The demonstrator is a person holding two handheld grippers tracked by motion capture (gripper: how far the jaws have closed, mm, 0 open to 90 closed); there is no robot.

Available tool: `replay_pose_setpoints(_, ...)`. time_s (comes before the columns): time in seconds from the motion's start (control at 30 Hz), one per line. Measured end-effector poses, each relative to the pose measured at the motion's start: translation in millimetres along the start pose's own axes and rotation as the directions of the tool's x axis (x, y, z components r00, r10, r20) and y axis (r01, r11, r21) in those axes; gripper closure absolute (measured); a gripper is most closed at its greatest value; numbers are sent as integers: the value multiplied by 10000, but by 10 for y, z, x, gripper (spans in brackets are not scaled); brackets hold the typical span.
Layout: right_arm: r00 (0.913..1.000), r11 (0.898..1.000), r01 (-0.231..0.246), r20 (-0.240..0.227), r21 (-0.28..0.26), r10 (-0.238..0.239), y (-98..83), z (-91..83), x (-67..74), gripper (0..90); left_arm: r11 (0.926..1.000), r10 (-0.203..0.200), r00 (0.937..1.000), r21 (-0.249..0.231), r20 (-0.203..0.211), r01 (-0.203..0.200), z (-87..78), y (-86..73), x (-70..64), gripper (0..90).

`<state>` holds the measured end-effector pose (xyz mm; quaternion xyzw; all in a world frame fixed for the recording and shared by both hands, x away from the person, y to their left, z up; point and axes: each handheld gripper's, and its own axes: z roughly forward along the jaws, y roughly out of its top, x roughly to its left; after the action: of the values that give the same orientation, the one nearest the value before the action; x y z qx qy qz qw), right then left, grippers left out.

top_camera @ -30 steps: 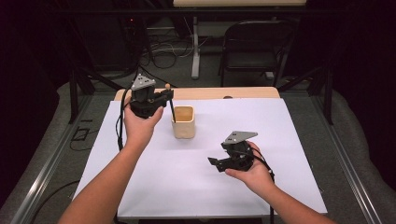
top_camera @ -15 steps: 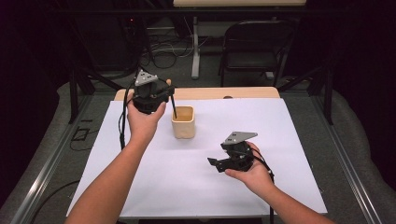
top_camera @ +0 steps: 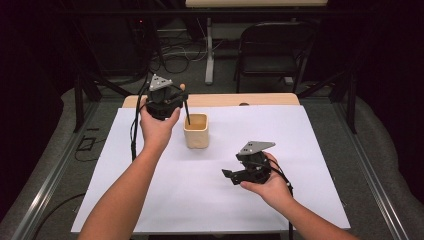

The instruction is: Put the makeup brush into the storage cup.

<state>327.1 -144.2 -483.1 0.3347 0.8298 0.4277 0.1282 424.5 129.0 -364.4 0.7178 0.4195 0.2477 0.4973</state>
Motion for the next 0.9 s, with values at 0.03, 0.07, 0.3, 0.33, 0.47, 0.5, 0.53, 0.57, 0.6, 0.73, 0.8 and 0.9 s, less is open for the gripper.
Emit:
replay_pose_setpoints(0.03, 10000, 10000, -10, -4, 31, 10, 0, -1, -1, 260, 10000, 29, 10000, 5, -5, -29, 5, -2, 2, 837)
replay_pose_setpoints(0.07, 10000, 10000, -10, -4, 31, 10, 0, -1, -1, 260, 10000, 29, 10000, 5, -5, -29, 5, -2, 2, 837)
replay_pose_setpoints(0.3, 10000, 10000, -15, -43, 53, 15, 5, 7, 10, 260, 10000, 33, 10000, -11, -5, -33, 59, -20, 11, 837)
replay_pose_setpoints(0.33, 10000, 10000, -7, -37, 47, 7, 5, 10, 12, 260, 10000, 50, 10000, 2, -16, -50, 67, -24, 11, 837)
replay_pose_setpoints(0.47, 10000, 10000, -17, -54, 63, 17, 5, 12, 15, 260, 10000, 80, 10000, 51, -3, -80, 87, -32, 14, 837)
replay_pose_setpoints(0.5, 10000, 10000, -47, -44, 61, 47, 4, 12, 15, 260, 9999, 83, 10000, 75, 3, -83, 103, -39, 14, 837)
replay_pose_setpoints(0.53, 10000, 10000, -39, -41, 55, 39, 3, 12, 11, 260, 9999, 107, 9999, 105, 0, -107, 109, -42, 15, 837)
replay_pose_setpoints(0.57, 10000, 10000, -49, -46, 50, 49, 2, 12, 8, 260, 9999, 99, 10000, 97, 0, -99, 118, -46, 16, 837)
replay_pose_setpoints(0.6, 10000, 10000, -56, -43, 33, 56, -1, 13, 6, 260, 9999, 66, 10000, 98, -14, -66, 125, -50, 15, 837)
replay_pose_setpoints(0.73, 10000, 9999, -88, -36, 58, 88, -6, 14, 5, 260, 9998, 75, 10000, 157, -30, -74, 150, -62, 15, 837)
replay_pose_setpoints(0.8, 9999, 9999, -89, -54, 61, 89, -8, 16, 9, 260, 9998, 83, 10000, 172, -28, -82, 169, -72, 9, 837)
replay_pose_setpoints(0.9, 9999, 10000, -77, -69, 52, 78, -7, 19, 16, 261, 9997, 93, 10000, 217, -28, -92, 190, -81, 0, 837)
